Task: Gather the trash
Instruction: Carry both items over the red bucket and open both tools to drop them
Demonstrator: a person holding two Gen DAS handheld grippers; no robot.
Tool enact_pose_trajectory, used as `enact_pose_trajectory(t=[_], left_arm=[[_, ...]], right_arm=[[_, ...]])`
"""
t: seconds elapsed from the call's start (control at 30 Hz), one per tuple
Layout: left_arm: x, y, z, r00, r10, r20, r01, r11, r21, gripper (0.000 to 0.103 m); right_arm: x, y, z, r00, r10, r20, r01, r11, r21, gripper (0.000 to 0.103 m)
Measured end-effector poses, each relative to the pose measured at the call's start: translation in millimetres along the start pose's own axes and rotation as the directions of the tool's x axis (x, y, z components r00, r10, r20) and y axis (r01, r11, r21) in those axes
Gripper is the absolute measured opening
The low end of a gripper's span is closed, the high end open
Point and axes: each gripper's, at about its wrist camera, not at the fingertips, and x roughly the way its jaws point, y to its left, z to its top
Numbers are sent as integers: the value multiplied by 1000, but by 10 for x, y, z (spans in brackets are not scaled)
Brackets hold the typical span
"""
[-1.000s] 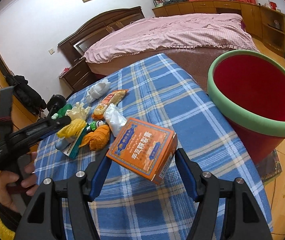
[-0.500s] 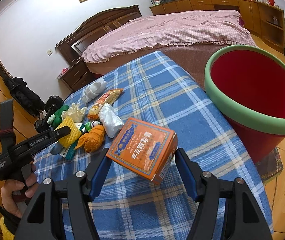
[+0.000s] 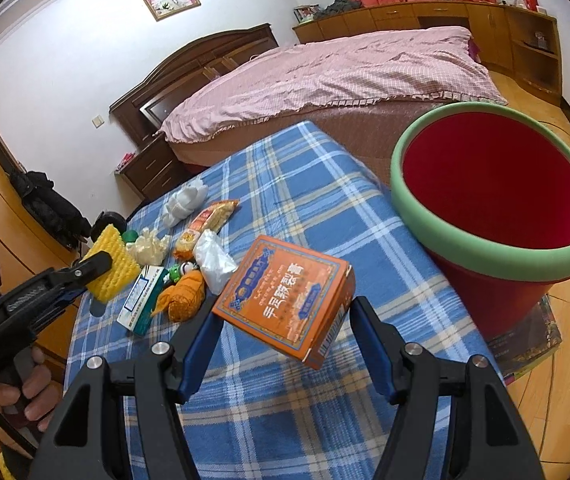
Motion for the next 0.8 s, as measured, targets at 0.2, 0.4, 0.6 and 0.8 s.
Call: enact_pose_trajectory(t=[0.2, 0.4, 0.6, 0.8], left_arm=[[13, -167, 30, 998, -55, -19, 55, 998, -1, 31], [62, -381, 57, 998, -64, -21, 65, 998, 28, 31], [171, -754, 79, 995, -94, -29, 96, 991, 90, 31], [405, -1150, 79, 988, -138, -69, 146, 979, 139, 31]], right_arm=[[-103, -134, 32, 1000, -4, 27, 3, 1000, 30, 68], [-261, -343, 106, 997, -24, 69, 20, 998, 67, 68], [-394, -628, 231, 992, -68, 102, 56, 992, 109, 68], [-530, -956, 372, 981, -133, 140, 113, 983, 143, 68]])
